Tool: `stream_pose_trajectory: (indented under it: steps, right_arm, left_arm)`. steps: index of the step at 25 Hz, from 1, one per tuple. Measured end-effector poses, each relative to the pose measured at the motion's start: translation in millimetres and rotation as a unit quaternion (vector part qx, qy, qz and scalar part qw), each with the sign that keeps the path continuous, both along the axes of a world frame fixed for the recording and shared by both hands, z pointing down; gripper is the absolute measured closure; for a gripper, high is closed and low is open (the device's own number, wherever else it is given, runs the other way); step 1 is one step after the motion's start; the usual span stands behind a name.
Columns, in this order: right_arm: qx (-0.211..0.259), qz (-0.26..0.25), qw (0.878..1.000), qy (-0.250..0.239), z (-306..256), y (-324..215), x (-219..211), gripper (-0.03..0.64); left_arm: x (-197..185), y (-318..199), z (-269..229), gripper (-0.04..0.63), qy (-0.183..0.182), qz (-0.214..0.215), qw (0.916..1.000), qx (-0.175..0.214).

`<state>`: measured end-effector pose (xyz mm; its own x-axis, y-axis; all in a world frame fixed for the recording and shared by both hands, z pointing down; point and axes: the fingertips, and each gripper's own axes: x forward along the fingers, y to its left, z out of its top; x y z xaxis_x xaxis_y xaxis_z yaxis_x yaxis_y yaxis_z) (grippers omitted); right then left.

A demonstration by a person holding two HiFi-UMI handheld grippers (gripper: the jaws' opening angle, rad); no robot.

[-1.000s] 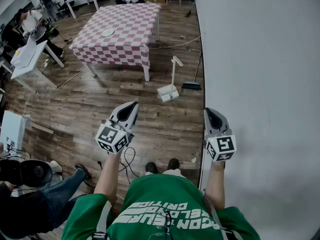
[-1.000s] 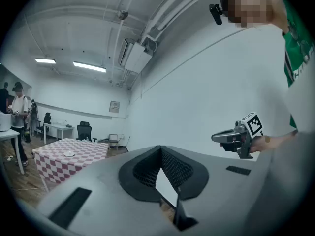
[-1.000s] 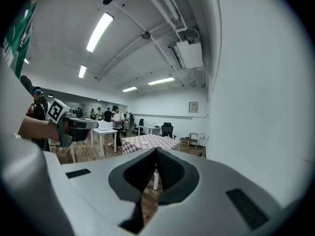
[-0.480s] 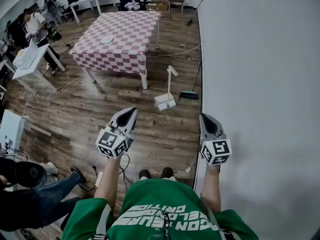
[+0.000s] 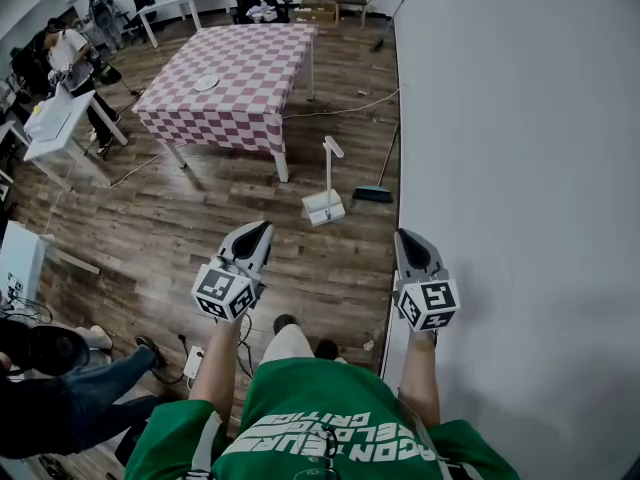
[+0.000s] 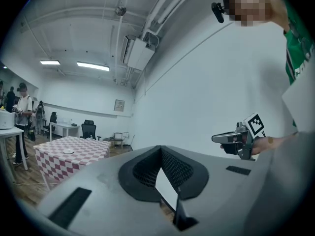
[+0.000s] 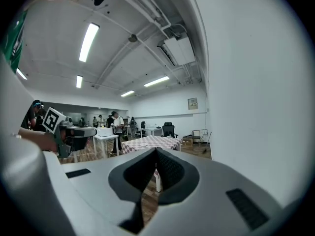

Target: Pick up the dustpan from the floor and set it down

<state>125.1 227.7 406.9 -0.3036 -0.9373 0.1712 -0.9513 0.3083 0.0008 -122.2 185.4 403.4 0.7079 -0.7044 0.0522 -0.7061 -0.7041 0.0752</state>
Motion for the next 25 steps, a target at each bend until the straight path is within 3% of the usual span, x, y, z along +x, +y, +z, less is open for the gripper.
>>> stream_pose_trajectory:
  steps: [11,25]
  right_arm:
    - [-0.006,0.006,1.000,0.000,8.1,-48.6,26.1,0.609]
    - [0.000,0.010,1.000,-0.001,-5.3,-198.4,29.2,0.609]
  left_arm:
    - [28.2,-58.0,3.3,0.591,0.007,0.005,1.0000,0.000]
    - [18.9,-212.3,-8.4,0.591,0.012,-0.007,0.9999,0.001]
